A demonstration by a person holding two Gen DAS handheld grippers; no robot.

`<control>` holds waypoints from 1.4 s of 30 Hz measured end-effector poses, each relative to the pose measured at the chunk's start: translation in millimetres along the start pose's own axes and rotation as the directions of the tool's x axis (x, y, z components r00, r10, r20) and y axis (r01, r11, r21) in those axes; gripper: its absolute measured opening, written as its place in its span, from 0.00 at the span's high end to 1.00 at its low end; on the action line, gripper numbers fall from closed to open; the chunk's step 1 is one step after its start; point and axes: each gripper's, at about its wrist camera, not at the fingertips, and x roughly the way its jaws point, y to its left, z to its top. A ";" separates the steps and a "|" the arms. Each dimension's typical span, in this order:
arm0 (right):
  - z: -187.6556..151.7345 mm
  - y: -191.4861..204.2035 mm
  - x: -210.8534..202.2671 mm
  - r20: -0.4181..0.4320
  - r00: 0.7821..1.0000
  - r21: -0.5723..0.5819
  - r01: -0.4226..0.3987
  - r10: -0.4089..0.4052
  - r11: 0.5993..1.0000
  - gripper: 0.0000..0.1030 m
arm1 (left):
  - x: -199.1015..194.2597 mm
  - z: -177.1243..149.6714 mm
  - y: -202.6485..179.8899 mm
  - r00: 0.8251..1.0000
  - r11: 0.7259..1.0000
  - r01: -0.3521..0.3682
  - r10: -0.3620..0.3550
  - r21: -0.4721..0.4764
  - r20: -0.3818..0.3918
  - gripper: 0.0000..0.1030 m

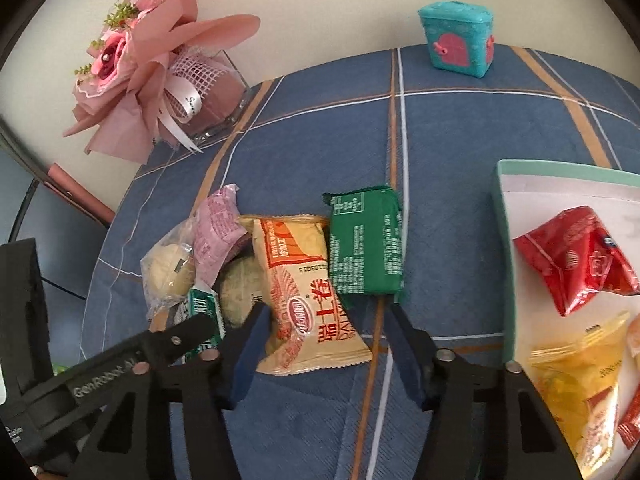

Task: Organize snacks
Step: 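Grasp the orange Swiss roll packet with the right tool while the left tool grasps the green-white biscuit packet, then lift both held packets and carry them over the tray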

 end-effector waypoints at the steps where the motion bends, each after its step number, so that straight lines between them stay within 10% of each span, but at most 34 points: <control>1: -0.6 0.4 1.2 -0.001 1.000 0.001 -0.008 0.008 1.000 0.46 | 1.8 0.1 -0.2 1.000 1.000 0.000 0.000 0.000 -0.004 0.46; 22: -10.4 -1.1 -7.6 -0.026 0.999 -0.008 -0.041 0.040 0.999 0.63 | -14.5 -18.8 -10.5 0.997 0.997 0.074 -0.074 -0.012 0.006 0.51; 42: -15.0 -21.2 -103.0 0.101 0.995 0.041 -0.024 0.020 0.999 0.64 | -80.9 -40.3 -42.1 0.981 0.987 0.136 -0.145 0.082 0.128 0.51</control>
